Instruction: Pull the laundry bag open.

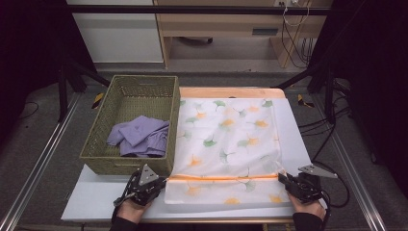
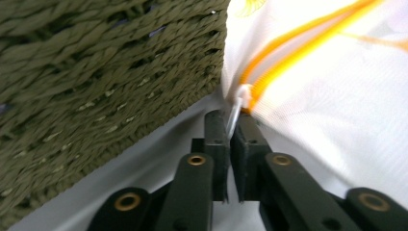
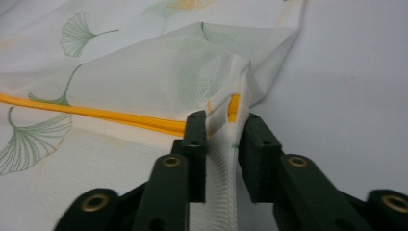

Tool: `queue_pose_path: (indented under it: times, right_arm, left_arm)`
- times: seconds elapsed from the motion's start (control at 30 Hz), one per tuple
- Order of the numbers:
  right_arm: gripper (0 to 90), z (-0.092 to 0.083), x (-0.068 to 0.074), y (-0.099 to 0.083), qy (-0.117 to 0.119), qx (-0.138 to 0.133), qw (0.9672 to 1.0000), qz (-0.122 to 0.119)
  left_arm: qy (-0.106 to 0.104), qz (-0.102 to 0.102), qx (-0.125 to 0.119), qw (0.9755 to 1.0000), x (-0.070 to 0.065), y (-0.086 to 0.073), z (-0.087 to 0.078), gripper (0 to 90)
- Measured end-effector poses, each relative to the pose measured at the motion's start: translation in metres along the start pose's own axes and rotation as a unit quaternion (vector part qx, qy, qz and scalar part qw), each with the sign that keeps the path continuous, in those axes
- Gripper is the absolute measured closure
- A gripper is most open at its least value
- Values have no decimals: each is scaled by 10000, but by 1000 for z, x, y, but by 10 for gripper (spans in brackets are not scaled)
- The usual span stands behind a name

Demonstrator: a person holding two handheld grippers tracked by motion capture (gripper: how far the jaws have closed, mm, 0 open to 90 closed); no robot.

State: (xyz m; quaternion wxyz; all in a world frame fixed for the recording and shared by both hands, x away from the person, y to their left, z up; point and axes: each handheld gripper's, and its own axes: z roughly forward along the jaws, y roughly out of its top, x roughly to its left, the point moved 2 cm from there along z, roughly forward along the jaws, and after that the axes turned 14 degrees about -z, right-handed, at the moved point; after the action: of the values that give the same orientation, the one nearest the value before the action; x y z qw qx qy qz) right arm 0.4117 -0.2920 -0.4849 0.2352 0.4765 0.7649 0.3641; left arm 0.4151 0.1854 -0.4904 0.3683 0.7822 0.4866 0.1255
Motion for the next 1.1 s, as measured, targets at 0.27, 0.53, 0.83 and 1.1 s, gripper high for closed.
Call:
queue_pose_path:
  times: [0.27,0.53,0.83,1.1]
  right_arm:
    - [531,-10,-1,4,-368,-263,9990,-30]
    - [498,-7,-7,11,-526,-125,9985,-130]
    - [632,21,-12,9,-553,525,9965,-350]
    - [878,22,-10,9,-465,618,9967,-230]
  left_arm:
    - [-229,-273,-342,9988,-2,-2,-18,664]
    - [-374,-369,-119,9985,-15,-10,-11,571]
    - [-434,-402,24,9982,-22,-16,-6,665]
    - [-334,-240,-3,9992,-31,-18,-5,859]
